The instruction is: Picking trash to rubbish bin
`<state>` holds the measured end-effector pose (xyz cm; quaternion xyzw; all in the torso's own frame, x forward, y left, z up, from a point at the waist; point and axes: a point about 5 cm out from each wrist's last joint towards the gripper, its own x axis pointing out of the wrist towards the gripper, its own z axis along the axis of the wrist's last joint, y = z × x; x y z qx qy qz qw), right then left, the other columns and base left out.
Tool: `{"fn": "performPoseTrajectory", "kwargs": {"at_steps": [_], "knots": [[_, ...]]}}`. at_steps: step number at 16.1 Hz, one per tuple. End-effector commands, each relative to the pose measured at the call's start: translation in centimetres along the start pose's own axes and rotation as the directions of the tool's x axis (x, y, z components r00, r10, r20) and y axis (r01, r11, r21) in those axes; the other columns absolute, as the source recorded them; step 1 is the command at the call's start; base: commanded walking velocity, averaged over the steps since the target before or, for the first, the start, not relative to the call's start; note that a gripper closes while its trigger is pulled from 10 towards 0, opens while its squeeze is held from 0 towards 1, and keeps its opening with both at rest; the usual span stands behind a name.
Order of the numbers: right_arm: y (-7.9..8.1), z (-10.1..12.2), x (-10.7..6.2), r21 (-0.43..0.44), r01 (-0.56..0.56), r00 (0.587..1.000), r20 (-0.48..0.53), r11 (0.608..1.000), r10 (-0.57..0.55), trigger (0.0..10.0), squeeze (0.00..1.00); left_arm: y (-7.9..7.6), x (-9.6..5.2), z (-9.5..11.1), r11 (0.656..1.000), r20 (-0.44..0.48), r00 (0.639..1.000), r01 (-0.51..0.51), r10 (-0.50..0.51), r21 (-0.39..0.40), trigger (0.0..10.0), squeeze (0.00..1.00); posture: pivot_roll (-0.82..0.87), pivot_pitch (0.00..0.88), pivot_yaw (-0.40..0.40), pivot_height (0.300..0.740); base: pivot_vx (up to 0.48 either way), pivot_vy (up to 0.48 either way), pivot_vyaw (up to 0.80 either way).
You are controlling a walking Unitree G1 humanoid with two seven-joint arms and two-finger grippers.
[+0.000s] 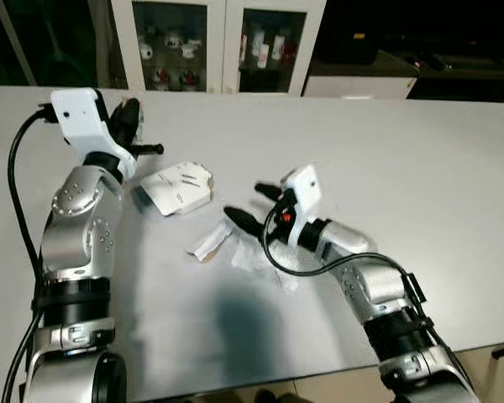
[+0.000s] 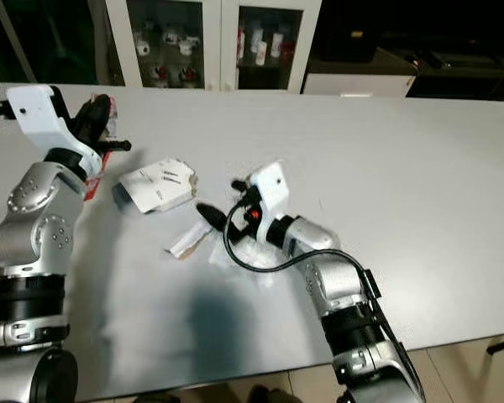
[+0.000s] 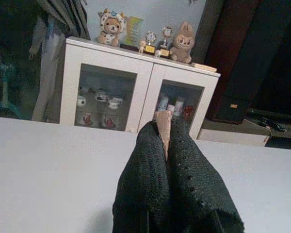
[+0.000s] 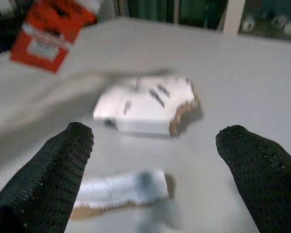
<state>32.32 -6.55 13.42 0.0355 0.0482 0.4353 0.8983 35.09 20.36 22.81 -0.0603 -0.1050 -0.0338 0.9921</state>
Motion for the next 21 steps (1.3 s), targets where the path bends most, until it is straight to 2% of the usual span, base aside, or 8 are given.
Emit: {"fn": "performPoseTrajectory", "kwargs": {"at_steps": [1,4,7,11,19,20,21], "knots": [[-0.3,-0.3,-0.2,-0.013,-0.011,1.000,-0.024,1.000,0.010,10.0,0.00,-0.5,-0.1,-0.2,1.000,-0.005,1.000,0.012,-0.012,0.009,10.0,0.00,0.02,0.055,-0.122,0.740,0.000,0.000,0.00],[-0.7,-2.2,-0.9,-0.031,-0.026,0.993,-0.113,0.999,0.023,10.0,0.00,-0.6,-0.4,-0.5,1.000,-0.016,1.000,0.008,-0.008,0.009,10.0,0.00,0.03,0.065,-0.132,0.740,0.000,0.000,0.00],[-1.1,-3.7,-1.7,0.000,-0.055,0.983,-0.177,0.998,0.054,10.0,0.00,-0.5,-0.4,-0.6,1.000,-0.025,1.000,0.006,-0.006,0.010,10.0,0.00,0.02,0.071,-0.135,0.740,0.000,0.000,0.00],[-1.1,-4.7,-2.3,0.033,-0.066,0.978,-0.198,0.997,0.071,10.0,0.00,-0.3,-0.3,-0.6,1.000,-0.029,1.000,0.006,-0.005,0.011,10.0,0.00,0.02,0.074,-0.133,0.740,0.000,0.000,0.00],[-1.7,-7.4,-3.2,0.100,0.023,0.965,-0.264,0.995,0.005,10.0,0.00,-0.3,-0.1,-1.1,0.999,-0.069,0.997,0.034,-0.032,0.026,10.0,0.00,0.03,0.087,-0.120,0.740,0.000,0.000,0.00],[-1.7,-7.5,-3.2,0.104,0.027,0.964,-0.267,0.994,0.001,0.0,0.00,-0.4,-0.1,-1.3,0.999,-0.080,0.996,0.043,-0.041,0.029,10.0,0.00,0.03,0.087,-0.118,0.740,0.000,0.000,0.00],[-1.7,-7.6,-3.2,0.106,0.030,0.963,-0.268,0.994,0.000,0.0,0.00,-0.5,-0.1,-1.4,0.998,-0.087,0.995,0.050,-0.047,0.029,10.0,0.00,0.03,0.087,-0.118,0.740,0.000,0.000,0.00]]}}
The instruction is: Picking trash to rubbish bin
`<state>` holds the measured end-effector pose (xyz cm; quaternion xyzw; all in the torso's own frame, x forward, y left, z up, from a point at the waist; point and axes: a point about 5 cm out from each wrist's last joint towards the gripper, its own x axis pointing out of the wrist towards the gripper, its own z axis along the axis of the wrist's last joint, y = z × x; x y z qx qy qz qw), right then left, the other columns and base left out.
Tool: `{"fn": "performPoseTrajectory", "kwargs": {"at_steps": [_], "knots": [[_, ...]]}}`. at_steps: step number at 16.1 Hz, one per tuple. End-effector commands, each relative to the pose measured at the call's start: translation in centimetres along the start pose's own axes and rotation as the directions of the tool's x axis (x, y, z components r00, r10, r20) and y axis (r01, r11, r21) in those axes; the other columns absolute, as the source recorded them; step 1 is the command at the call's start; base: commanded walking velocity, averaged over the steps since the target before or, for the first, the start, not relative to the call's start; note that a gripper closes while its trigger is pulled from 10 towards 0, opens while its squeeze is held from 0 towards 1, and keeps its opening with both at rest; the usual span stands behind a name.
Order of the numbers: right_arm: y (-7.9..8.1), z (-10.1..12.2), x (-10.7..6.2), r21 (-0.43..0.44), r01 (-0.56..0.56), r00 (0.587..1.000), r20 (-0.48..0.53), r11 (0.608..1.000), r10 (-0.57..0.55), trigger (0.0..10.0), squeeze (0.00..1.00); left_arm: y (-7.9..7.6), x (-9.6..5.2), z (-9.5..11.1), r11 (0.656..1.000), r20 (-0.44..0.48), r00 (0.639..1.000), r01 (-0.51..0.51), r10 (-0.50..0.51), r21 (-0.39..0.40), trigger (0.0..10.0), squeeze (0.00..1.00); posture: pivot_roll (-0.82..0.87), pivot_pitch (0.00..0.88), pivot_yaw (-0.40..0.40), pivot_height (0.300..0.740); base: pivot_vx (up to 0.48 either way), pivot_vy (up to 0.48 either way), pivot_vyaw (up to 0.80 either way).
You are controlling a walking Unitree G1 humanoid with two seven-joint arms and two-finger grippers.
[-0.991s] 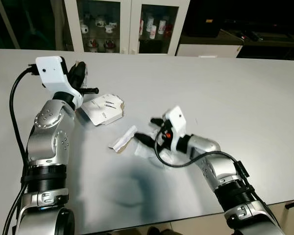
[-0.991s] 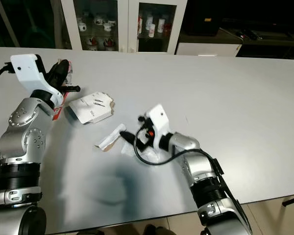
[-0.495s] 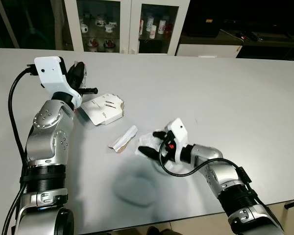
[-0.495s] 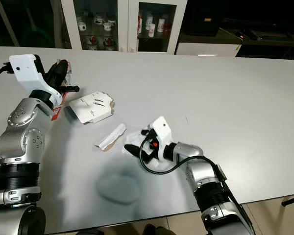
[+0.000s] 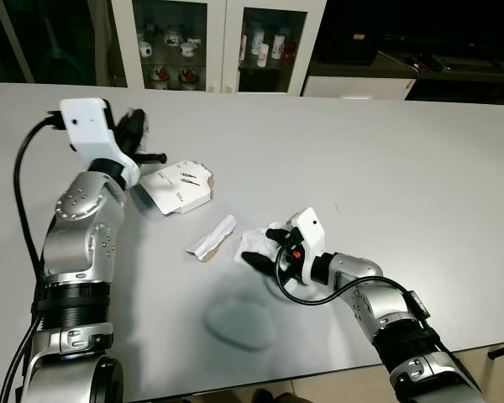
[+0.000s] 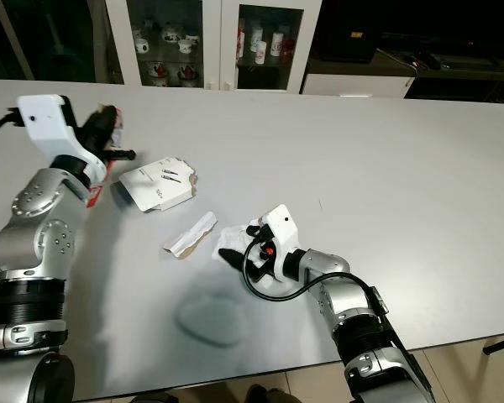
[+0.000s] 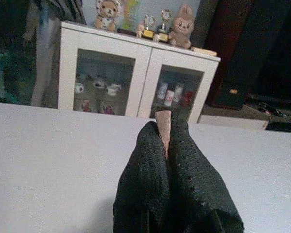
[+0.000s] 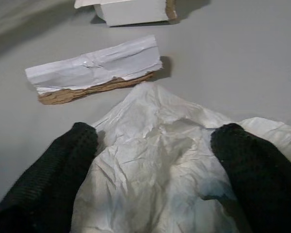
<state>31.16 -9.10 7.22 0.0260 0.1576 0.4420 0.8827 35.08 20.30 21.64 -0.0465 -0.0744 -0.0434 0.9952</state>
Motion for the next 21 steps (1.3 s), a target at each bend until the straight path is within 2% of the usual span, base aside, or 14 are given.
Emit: {"fn": "performPoseTrajectory", "kwargs": {"at_steps": [1,4,15,21], "knots": [[-0.5,-1.5,-0.6,0.035,0.033,0.998,-0.063,0.999,-0.031,0.0,0.00,-0.6,0.2,-0.3,0.999,-0.029,0.999,0.036,-0.036,0.008,10.0,0.00,0.03,0.088,-0.118,0.740,0.000,0.000,0.00],[-0.4,-1.6,-0.4,0.035,0.041,0.997,-0.063,0.999,-0.038,0.0,0.00,-0.5,0.1,-0.7,0.998,-0.061,0.997,0.047,-0.045,0.029,10.0,0.00,0.03,0.091,-0.115,0.740,0.000,0.000,0.00],[-0.3,-1.1,-0.1,0.013,0.036,0.999,-0.035,0.999,-0.035,0.0,0.00,-0.5,-0.1,-0.7,0.998,-0.073,0.996,0.050,-0.048,0.036,10.0,0.00,0.04,0.089,-0.116,0.740,0.000,0.000,0.00],[-0.8,1.2,0.1,-0.013,0.051,0.998,0.048,0.999,-0.050,0.0,0.00,-0.6,0.1,-0.6,0.997,-0.072,0.995,0.066,-0.063,0.040,10.0,0.00,0.03,0.052,-0.101,0.740,0.000,0.000,0.00]]}}
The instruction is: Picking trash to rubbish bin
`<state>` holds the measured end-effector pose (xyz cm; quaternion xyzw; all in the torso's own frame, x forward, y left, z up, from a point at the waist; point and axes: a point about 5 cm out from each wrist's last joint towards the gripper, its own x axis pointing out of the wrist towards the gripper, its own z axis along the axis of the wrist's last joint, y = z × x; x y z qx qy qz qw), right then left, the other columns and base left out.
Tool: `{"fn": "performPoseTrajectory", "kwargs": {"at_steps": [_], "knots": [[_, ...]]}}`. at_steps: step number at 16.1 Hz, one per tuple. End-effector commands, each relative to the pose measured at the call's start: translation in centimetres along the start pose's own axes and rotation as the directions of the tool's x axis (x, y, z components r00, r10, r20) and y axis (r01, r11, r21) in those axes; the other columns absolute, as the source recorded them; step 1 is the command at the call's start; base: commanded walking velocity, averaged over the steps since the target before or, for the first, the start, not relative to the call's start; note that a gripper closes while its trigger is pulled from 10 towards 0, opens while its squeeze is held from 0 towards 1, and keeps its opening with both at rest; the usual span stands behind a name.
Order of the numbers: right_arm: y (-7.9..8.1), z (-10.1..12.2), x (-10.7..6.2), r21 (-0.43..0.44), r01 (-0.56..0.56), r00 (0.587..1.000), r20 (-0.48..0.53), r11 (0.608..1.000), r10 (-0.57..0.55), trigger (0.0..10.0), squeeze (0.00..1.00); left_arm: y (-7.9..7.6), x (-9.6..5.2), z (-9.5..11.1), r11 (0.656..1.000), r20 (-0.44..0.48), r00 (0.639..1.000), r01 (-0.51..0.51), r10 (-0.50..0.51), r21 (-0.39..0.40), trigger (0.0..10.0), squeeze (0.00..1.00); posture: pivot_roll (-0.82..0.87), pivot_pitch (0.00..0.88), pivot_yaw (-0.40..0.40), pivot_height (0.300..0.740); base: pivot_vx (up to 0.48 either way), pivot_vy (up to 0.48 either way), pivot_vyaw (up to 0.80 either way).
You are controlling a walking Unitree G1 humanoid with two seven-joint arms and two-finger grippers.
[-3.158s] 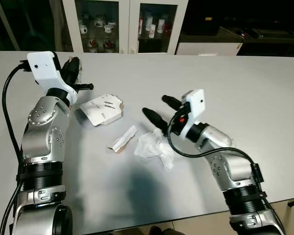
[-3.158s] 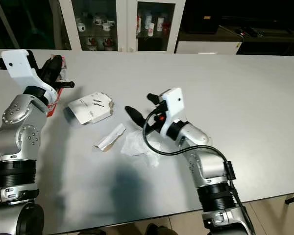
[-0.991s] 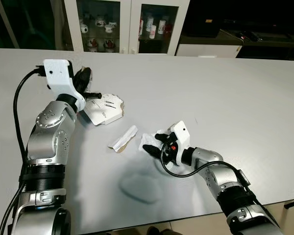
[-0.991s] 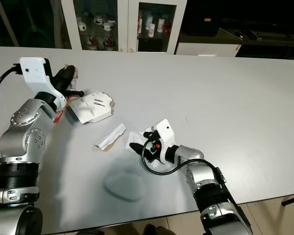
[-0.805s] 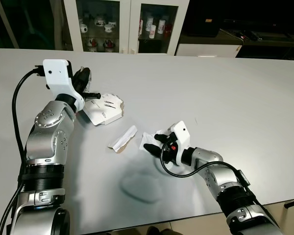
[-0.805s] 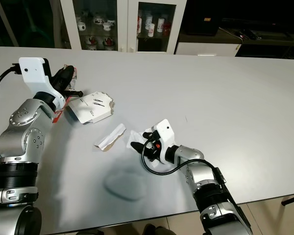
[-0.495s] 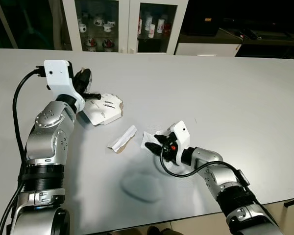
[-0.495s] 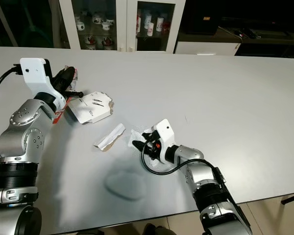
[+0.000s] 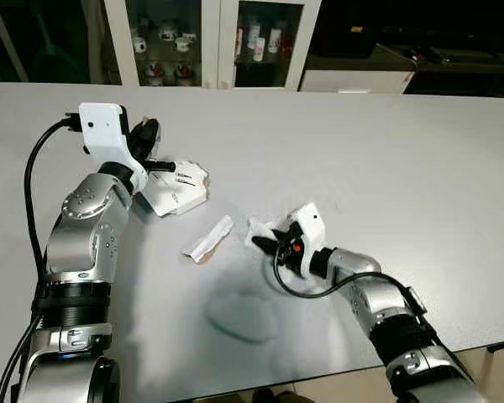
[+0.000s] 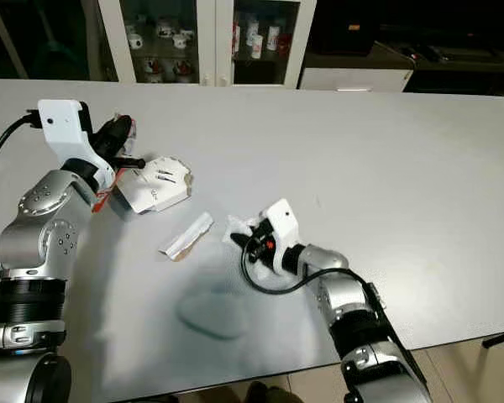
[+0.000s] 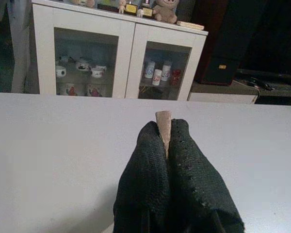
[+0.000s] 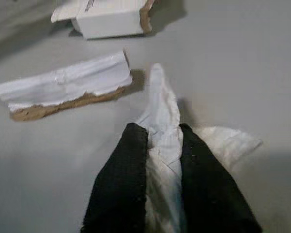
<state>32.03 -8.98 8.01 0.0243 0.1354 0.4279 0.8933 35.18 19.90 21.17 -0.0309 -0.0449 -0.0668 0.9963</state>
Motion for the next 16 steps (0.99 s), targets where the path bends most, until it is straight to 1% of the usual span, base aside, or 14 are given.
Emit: {"fn": "performPoseTrajectory", "kwargs": {"at_steps": [1,4,5,6,7,8,9,10,11,13,14,15,16], "knots": [[-0.3,0.4,-0.3,-0.003,0.018,1.000,0.014,1.000,-0.018,0.0,0.00,-0.3,0.1,-0.1,1.000,-0.009,1.000,0.022,-0.022,0.017,10.0,0.00,0.03,0.045,-0.098,0.740,0.000,0.000,0.00],[-0.1,0.8,-0.4,-0.005,0.025,0.999,0.045,1.000,-0.024,0.0,0.00,-0.6,0.2,-0.1,0.999,-0.006,0.999,0.033,-0.033,0.015,10.0,0.00,0.04,0.033,-0.095,0.740,0.000,0.000,0.00],[-0.1,1.3,-0.4,-0.020,0.034,0.997,0.063,0.999,-0.033,0.0,0.00,-0.6,0.3,0.0,0.999,-0.001,0.999,0.037,-0.037,0.011,10.0,0.00,0.04,0.023,-0.090,0.740,0.000,0.000,0.00],[-0.6,2.7,-0.4,-0.028,0.085,0.990,0.118,0.996,-0.081,0.4,0.00,-0.6,0.3,-0.1,0.999,0.001,0.999,0.040,-0.040,0.002,10.0,0.00,0.03,0.015,-0.084,0.740,0.000,0.000,0.00],[-1.1,4.4,-0.6,-0.041,0.138,0.973,0.191,0.990,-0.128,10.0,0.00,-0.9,0.3,-0.4,0.999,0.005,0.999,0.049,-0.049,-0.013,10.0,0.00,0.02,0.005,-0.077,0.740,0.000,0.000,0.00],[-1.5,5.8,-0.8,-0.049,0.173,0.957,0.243,0.984,-0.156,10.0,0.00,-1.4,0.3,-0.6,0.998,0.012,0.998,0.064,-0.063,-0.025,10.0,0.00,0.02,0.000,-0.074,0.740,0.000,0.000,0.00],[-2.1,7.6,-1.3,-0.062,0.221,0.933,0.305,0.973,-0.192,10.0,0.00,-1.8,0.4,-0.6,0.997,0.024,0.997,0.070,-0.069,-0.024,10.0,0.00,0.02,0.000,-0.074,0.740,0.000,0.000,0.00],[-2.6,9.2,-1.9,-0.057,0.267,0.903,0.364,0.962,-0.229,10.0,0.00,-2.1,0.4,-0.5,0.997,0.033,0.997,0.073,-0.073,-0.012,10.0,0.00,0.01,0.000,-0.074,0.740,0.000,0.000,0.00],[-3.0,10.1,-2.2,-0.045,0.297,0.881,0.397,0.954,-0.256,10.0,0.00,-2.2,0.5,-0.5,0.997,0.039,0.996,0.075,-0.074,-0.010,10.0,0.00,0.01,0.000,-0.074,0.740,0.000,0.000,0.00],[-3.4,11.1,-2.6,-0.024,0.335,0.850,0.438,0.942,-0.292,10.0,0.00,-2.4,0.5,-0.2,0.996,0.060,0.994,0.091,-0.089,-0.019,10.0,0.00,0.02,0.000,-0.075,0.740,0.000,0.000,0.00],[-4.5,12.3,-3.6,0.039,0.443,0.767,0.501,0.896,-0.401,10.0,0.00,-2.2,0.5,0.0,0.997,0.077,0.994,0.082,-0.083,0.008,10.0,0.00,0.02,0.001,-0.073,0.740,0.000,0.000,0.00],[-5.6,12.6,-4.5,0.110,0.536,0.686,0.521,0.837,-0.508,10.0,0.00,-2.0,0.3,-0.2,0.997,0.070,0.995,0.070,-0.072,0.032,10.0,0.00,0.02,0.004,-0.073,0.740,0.000,0.000,0.00],[-6.2,12.6,-5.1,0.147,0.583,0.642,0.518,0.799,-0.565,10.0,0.00,-1.8,0.3,-0.5,0.997,0.062,0.996,0.064,-0.067,0.043,10.0,0.00,0.02,0.004,-0.073,0.740,0.000,0.000,0.00]]}}
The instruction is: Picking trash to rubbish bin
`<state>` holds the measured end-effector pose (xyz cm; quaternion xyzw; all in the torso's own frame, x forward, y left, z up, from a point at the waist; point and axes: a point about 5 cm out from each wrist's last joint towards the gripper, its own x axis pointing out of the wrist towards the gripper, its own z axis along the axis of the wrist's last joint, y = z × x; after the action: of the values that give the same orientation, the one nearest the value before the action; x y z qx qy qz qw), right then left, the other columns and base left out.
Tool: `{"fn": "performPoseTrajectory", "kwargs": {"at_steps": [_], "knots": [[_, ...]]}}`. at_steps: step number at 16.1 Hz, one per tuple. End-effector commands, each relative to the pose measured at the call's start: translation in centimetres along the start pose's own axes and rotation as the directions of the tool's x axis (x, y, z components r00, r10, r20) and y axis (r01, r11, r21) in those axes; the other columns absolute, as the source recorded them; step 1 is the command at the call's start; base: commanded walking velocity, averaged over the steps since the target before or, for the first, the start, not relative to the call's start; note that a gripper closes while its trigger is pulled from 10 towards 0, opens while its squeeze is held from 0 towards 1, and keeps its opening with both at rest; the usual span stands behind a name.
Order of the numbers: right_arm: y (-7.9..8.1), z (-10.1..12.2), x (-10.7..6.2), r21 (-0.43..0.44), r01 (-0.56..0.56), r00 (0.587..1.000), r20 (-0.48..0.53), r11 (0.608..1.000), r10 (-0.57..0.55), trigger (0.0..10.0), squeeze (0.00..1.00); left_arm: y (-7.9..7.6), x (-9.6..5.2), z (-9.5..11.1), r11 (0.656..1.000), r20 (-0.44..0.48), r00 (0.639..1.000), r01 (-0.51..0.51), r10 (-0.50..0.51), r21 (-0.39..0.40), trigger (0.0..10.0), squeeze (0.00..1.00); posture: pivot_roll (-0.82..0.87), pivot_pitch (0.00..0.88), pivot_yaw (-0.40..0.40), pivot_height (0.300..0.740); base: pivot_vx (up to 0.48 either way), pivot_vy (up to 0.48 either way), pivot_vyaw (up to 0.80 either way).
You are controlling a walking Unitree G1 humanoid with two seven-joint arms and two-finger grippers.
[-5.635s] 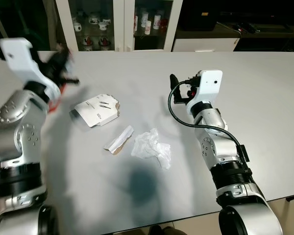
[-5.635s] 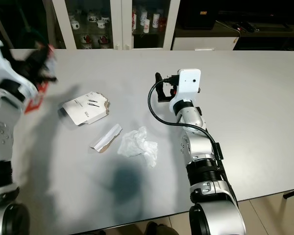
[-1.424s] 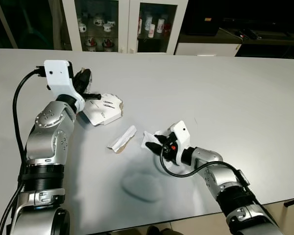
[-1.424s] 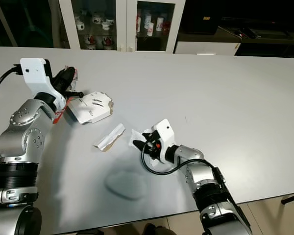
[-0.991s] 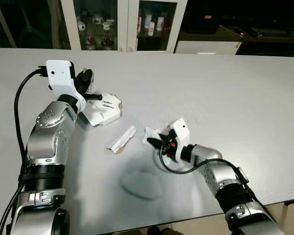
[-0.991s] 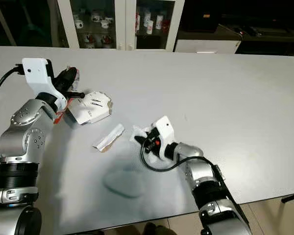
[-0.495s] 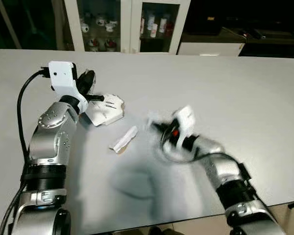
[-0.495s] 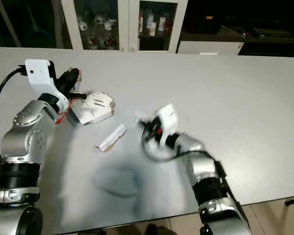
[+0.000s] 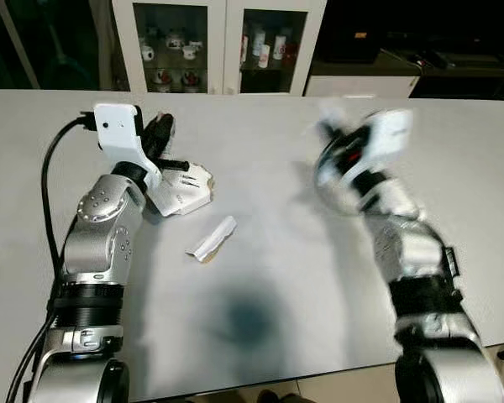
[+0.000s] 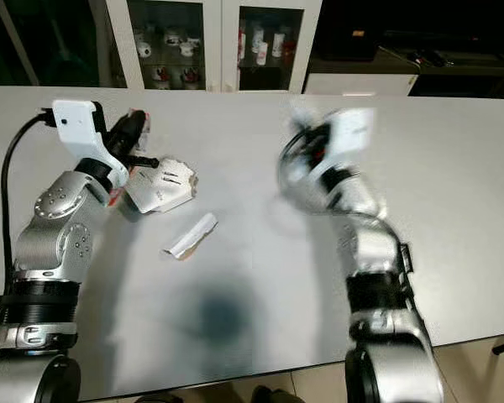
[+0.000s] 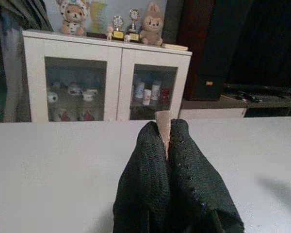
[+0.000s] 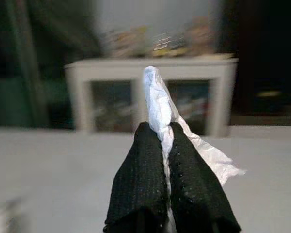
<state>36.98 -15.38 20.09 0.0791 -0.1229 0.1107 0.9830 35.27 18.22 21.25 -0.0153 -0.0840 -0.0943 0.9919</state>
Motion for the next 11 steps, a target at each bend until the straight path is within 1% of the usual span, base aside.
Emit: {"fn": "performPoseTrajectory", "kwargs": {"at_steps": [1,2,3,4,7,8,10,11], "knots": [[-2.3,0.1,-0.3,-0.020,0.161,0.987,0.006,0.987,-0.161,10.0,0.00,0.0,-0.2,-1.0,0.998,-0.035,0.999,0.002,0.000,0.057,10.0,0.00,0.02,0.007,-0.072,0.740,0.000,0.000,0.00],[-2.5,0.0,-0.4,-0.026,0.179,0.984,0.002,0.983,-0.179,10.0,0.00,0.0,-0.3,-1.1,0.998,-0.038,0.999,0.003,0.000,0.065,10.0,0.00,0.02,0.007,-0.072,0.740,0.000,0.000,0.00],[-3.0,-0.4,-0.8,-0.043,0.231,0.973,-0.015,0.972,-0.232,10.0,0.00,0.1,-0.5,-1.6,0.997,-0.052,0.999,-0.001,0.006,0.078,10.0,0.00,0.02,0.009,-0.066,0.740,0.000,0.000,0.00],[-3.2,-1.0,-1.1,-0.035,0.263,0.964,-0.024,0.964,-0.264,10.0,0.00,0.2,-0.6,-2.0,0.996,-0.062,0.998,-0.014,0.019,0.091,10.0,0.00,0.02,0.011,-0.060,0.740,0.000,0.000,0.00],[-2.8,-2.5,-1.6,-0.014,0.298,0.952,-0.064,0.954,-0.299,10.0,0.00,-0.3,-0.5,-2.3,0.997,-0.036,0.999,-0.017,0.020,0.076,10.0,0.00,0.02,0.017,-0.055,0.740,0.000,0.000,0.00],[-2.7,-2.9,-1.8,-0.012,0.317,0.946,-0.072,0.948,-0.317,10.0,0.00,-0.6,-0.5,-2.6,0.998,-0.030,0.999,-0.019,0.020,0.059,10.0,0.00,0.01,0.019,-0.053,0.740,0.000,0.000,0.00],[-2.6,-3.0,-1.9,-0.009,0.328,0.942,-0.067,0.945,-0.328,10.0,0.00,-1.0,-0.3,-2.4,0.999,-0.013,1.000,-0.016,0.017,0.051,10.0,0.00,0.01,0.026,-0.045,0.740,0.000,0.000,0.00],[-2.5,-3.0,-1.9,-0.009,0.330,0.942,-0.065,0.944,-0.330,10.0,0.00,-1.0,-0.3,-2.3,0.999,-0.007,1.000,-0.014,0.014,0.051,10.0,0.00,0.01,0.026,-0.045,0.740,-0.244,0.000,0.00]]}}
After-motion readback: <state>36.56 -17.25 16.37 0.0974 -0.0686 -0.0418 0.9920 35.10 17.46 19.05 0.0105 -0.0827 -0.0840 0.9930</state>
